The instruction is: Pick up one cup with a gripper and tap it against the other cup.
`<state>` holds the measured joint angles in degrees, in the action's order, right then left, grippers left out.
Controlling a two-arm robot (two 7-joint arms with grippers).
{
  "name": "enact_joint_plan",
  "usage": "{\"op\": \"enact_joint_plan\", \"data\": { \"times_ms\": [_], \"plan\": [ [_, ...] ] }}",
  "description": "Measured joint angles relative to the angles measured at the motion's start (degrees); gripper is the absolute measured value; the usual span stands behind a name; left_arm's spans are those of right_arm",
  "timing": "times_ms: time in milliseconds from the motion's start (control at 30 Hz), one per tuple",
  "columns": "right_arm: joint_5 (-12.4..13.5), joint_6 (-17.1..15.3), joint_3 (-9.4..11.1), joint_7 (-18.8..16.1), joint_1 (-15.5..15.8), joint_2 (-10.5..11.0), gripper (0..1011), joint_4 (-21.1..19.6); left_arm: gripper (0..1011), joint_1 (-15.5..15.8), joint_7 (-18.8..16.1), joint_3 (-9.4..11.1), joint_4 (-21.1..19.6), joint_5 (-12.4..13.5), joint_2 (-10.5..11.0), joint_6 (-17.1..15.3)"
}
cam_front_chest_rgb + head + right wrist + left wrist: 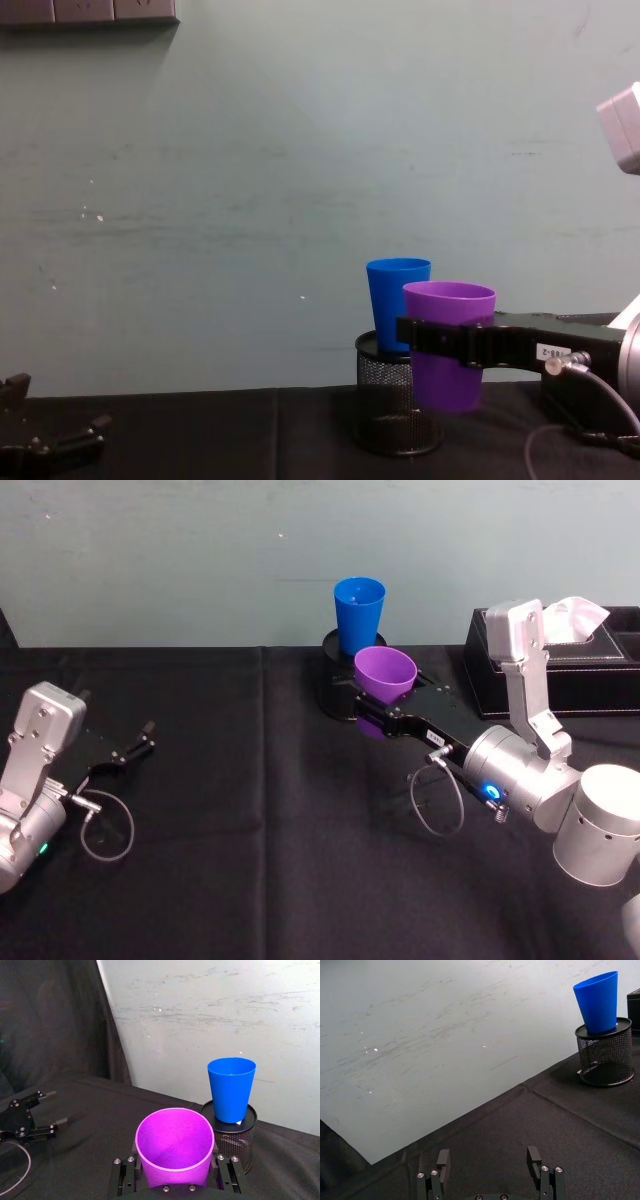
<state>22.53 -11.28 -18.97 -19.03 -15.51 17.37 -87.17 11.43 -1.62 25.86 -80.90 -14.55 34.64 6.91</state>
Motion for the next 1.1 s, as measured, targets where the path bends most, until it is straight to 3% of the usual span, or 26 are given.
{"op": "enact_joint_plan", "data": {
  "times_ms": [1100],
  "plan": [
    [0.0, 0.0, 0.0, 0.0, 0.0, 0.0, 731, 0.0, 1000, 0.0, 0.0, 0.0, 0.0, 0.0, 0.0, 0.0]
  ]
}}
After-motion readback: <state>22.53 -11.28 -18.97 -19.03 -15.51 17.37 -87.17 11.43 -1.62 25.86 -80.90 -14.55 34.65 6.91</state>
